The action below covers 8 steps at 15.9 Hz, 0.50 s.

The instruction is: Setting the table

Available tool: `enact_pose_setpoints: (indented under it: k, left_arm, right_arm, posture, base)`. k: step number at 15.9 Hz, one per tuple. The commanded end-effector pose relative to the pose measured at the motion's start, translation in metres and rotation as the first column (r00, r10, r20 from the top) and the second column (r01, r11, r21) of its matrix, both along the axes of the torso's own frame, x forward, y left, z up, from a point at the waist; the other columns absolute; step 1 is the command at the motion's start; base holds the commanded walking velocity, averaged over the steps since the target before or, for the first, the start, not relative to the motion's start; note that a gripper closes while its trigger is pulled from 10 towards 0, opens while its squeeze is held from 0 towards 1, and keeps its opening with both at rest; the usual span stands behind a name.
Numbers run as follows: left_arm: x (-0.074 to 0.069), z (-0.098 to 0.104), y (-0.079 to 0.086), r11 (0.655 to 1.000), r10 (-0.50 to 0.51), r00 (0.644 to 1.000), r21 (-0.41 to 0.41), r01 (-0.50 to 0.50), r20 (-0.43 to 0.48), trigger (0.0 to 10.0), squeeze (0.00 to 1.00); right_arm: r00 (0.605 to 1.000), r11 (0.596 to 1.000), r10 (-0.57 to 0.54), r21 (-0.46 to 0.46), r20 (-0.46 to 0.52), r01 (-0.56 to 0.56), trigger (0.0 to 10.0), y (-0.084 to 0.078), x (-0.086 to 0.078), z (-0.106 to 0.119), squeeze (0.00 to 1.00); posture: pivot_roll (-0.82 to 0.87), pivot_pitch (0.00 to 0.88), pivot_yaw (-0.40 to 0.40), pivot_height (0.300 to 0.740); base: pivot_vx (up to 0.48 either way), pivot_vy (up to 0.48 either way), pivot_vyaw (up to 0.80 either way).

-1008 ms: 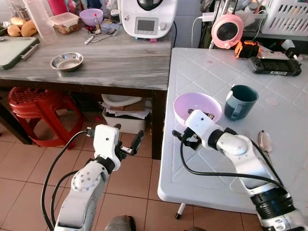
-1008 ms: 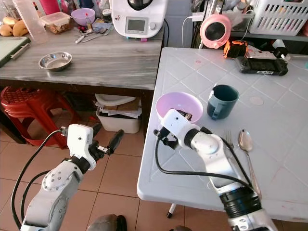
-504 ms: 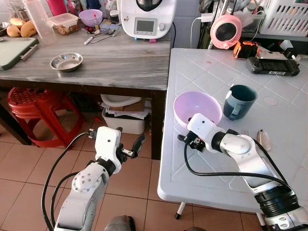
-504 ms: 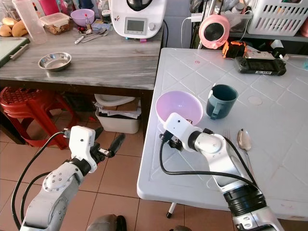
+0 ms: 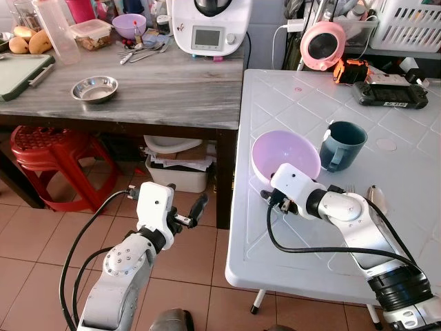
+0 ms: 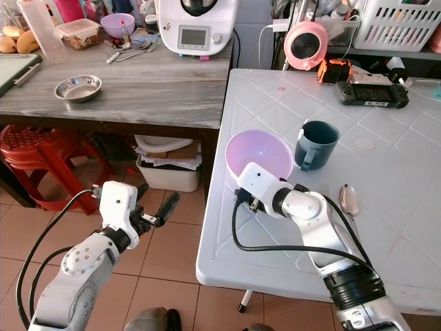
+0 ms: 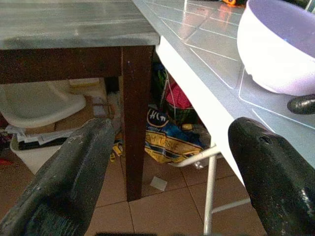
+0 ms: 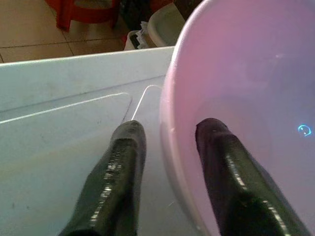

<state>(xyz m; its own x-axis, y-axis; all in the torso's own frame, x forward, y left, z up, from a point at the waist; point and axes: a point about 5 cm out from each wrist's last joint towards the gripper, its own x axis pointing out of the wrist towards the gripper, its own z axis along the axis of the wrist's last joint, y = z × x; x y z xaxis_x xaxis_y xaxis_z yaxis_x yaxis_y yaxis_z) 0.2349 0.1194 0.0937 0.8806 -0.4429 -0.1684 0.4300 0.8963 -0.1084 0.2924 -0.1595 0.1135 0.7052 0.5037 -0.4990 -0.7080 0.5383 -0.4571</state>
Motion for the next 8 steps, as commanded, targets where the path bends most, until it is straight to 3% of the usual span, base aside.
enact_pose_setpoints:
  k: [1,8]
  left_arm:
    - [0.0003,0.0021,0.0003,1.0,-0.005,1.0,0.016,0.005,0.004,10.0,0.0]
    - [0.0052,-0.0012,0.0002,0.999,0.02,1.0,0.03,-0.02,-0.014,10.0,0.0]
  right_arm:
    - [1.0,1.0,0.003,-0.01,-0.014,-0.004,0.0,-0.0011,-0.0006,-0.0015,0.0]
    - [1.0,1.0,0.008,0.025,0.024,-0.009,0.0,0.0047,-0.0042,-0.0029,0.0]
  posture:
    - [-0.01,0.01,0.022,0.74]
    - [-0.01,0.0,0.023,0.74]
  base:
    - [0.0,0.0,0.0]
    - [0.0,0.0,0.0]
